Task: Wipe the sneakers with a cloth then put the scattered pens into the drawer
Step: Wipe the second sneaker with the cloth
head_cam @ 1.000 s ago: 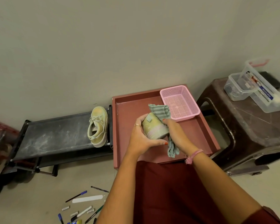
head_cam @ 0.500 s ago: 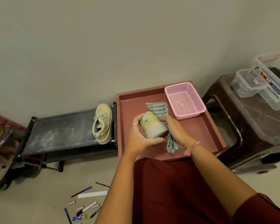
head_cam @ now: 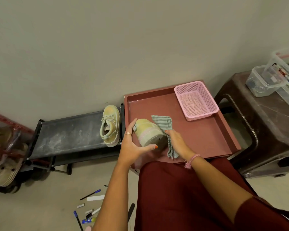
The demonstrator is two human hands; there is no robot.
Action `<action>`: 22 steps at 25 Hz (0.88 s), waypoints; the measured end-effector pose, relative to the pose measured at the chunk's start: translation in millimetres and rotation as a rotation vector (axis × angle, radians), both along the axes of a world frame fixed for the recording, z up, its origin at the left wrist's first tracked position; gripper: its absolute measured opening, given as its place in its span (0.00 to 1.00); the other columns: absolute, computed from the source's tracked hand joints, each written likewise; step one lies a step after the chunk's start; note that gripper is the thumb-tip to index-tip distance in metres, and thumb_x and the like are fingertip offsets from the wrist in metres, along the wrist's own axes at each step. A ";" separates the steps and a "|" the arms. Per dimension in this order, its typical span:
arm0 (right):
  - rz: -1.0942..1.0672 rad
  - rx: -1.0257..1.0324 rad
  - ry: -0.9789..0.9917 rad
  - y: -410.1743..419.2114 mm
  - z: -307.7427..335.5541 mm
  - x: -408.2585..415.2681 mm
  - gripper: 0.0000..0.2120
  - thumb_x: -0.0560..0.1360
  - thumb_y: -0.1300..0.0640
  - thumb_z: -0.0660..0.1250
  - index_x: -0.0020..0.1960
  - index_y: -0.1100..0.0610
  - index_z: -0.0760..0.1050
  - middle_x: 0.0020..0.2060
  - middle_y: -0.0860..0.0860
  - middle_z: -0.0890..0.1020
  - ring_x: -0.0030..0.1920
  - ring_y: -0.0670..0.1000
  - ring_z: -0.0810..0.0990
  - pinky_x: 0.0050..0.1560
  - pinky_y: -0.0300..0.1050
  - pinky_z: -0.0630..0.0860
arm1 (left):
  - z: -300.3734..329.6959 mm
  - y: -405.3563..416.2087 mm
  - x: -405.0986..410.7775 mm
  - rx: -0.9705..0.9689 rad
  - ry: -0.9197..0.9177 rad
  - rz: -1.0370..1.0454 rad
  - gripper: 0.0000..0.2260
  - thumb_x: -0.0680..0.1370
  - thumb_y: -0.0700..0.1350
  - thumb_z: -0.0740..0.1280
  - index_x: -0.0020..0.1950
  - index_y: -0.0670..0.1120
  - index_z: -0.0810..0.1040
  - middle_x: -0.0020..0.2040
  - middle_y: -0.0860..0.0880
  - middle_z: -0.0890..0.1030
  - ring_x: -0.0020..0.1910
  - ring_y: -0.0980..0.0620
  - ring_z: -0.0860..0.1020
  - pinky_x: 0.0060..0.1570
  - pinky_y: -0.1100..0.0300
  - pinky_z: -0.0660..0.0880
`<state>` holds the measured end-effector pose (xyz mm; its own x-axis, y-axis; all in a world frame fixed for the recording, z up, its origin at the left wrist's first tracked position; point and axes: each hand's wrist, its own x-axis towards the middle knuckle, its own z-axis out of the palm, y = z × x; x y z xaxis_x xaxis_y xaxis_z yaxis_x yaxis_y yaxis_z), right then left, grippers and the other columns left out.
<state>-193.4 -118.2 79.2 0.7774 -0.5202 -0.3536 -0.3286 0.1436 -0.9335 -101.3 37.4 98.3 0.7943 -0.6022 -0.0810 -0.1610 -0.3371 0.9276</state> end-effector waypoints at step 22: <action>0.297 -0.434 -0.024 11.1 -23.7 -11.4 0.23 0.82 0.57 0.54 0.76 0.54 0.54 0.67 0.37 0.54 0.70 0.37 0.50 0.72 0.34 0.45 | -15.6 21.5 17.7 0.190 -0.086 -0.177 0.47 0.60 0.40 0.82 0.71 0.48 0.58 0.61 0.63 0.68 0.59 0.73 0.69 0.59 0.73 0.69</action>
